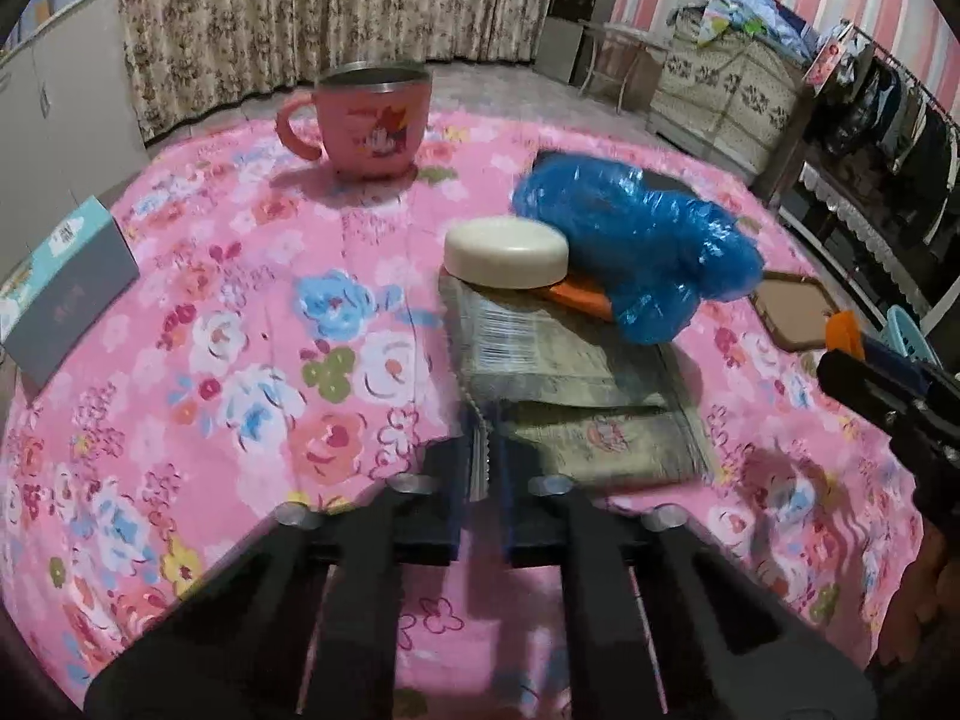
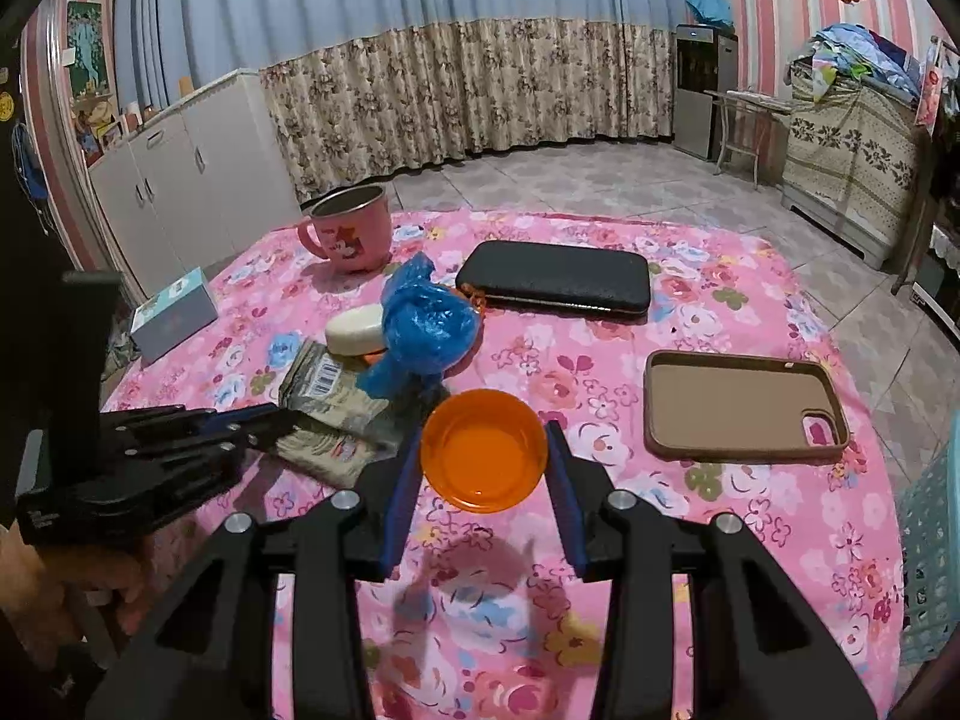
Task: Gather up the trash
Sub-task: 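Grasp the folded banknotes with the left tool while the right tool lifts the orange lid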
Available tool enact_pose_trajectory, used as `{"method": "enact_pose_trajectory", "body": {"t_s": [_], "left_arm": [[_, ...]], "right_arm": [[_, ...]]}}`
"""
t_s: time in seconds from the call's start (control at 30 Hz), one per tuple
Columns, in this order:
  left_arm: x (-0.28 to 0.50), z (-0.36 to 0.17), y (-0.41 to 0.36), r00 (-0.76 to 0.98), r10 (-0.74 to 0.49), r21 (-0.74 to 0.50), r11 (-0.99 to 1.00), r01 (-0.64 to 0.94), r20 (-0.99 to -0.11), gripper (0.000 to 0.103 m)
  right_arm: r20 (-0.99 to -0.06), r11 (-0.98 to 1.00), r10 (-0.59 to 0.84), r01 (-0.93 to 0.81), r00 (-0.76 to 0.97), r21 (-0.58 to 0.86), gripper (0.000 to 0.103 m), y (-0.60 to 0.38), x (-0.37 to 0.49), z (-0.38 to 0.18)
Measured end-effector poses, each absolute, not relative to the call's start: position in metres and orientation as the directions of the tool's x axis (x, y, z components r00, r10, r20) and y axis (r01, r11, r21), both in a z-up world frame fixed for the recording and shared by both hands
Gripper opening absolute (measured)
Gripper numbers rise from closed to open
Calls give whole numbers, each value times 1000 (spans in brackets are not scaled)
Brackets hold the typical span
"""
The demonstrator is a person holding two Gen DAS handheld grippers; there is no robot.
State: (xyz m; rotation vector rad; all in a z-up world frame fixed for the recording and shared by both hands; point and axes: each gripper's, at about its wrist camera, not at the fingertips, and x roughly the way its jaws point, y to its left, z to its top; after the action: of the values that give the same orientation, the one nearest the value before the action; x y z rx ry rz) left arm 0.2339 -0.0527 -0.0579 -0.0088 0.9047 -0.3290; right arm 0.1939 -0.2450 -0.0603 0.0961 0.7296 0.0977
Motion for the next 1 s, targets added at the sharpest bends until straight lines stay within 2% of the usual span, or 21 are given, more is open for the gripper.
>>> {"method": "enact_pose_trajectory", "body": {"t_s": [0.5,0.63,0.87,1.0], "left_arm": [[212,-10,-13,703,-348,-242,938,250,-621,0],[211,-6,-14,726,-324,-215,946,242,-607,0],[202,13,-9,793,-299,-177,954,241,-531,0],[201,15,-8,795,-303,-183,953,242,-526,0]], "right_arm": [[-598,990,121,-54,793,129,40,-254,184,-41],[-597,992,112,-52,795,118,40,-253,185,-41],[-588,993,103,-51,802,104,40,-255,183,-39],[-582,993,97,-41,807,109,40,-258,182,-36]]}}
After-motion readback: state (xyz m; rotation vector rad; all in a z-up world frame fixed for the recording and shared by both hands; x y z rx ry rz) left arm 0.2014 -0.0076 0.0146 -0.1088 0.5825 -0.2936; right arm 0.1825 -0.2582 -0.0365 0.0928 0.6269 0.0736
